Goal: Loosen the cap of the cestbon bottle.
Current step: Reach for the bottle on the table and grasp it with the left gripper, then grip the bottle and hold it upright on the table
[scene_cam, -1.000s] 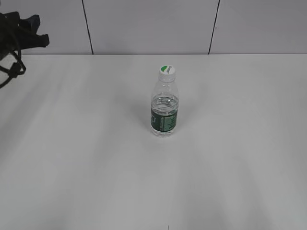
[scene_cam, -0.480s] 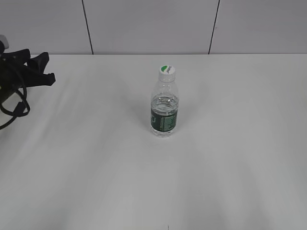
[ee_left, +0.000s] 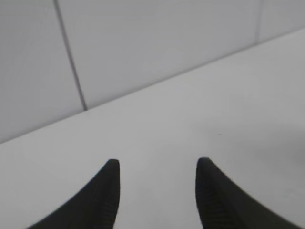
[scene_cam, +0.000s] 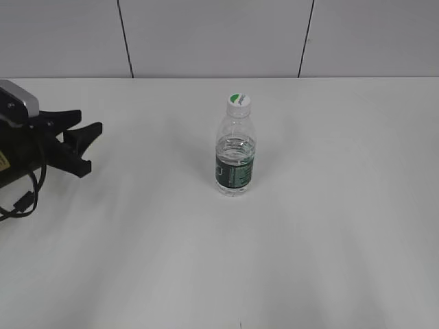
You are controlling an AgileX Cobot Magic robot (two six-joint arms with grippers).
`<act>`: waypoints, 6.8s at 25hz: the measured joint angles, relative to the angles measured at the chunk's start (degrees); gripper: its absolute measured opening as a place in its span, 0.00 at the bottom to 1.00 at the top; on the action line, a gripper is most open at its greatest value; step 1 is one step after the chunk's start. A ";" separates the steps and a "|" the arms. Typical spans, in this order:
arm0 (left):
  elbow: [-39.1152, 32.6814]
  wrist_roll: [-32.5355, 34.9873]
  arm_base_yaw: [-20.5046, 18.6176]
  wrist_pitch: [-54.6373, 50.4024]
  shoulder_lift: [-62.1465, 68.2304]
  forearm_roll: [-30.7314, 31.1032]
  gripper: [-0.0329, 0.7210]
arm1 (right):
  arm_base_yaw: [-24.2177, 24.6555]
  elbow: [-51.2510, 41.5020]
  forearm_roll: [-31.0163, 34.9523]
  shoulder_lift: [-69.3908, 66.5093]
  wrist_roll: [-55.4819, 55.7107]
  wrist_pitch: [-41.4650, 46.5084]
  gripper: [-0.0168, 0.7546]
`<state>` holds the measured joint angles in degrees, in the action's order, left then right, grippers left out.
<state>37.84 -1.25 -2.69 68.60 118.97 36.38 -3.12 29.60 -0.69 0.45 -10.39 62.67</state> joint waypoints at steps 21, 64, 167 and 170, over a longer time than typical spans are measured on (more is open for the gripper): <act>6.08 -11.11 1.47 0.42 1.46 36.20 0.48 | 0.00 0.00 0.00 0.00 0.00 0.00 0.78; 13.40 -12.69 23.17 -0.60 10.71 11.39 0.75 | 0.00 0.00 0.05 0.00 0.00 0.00 0.78; 15.36 -17.52 20.85 -1.36 11.64 31.55 0.59 | 0.00 0.00 0.05 0.00 0.00 0.00 0.78; 14.25 -16.69 20.85 -0.90 11.59 30.29 0.59 | 0.00 0.00 0.05 0.00 0.00 0.00 0.78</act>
<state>52.09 -17.93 18.16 67.70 130.55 66.67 -3.12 29.60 -0.64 0.45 -10.39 62.67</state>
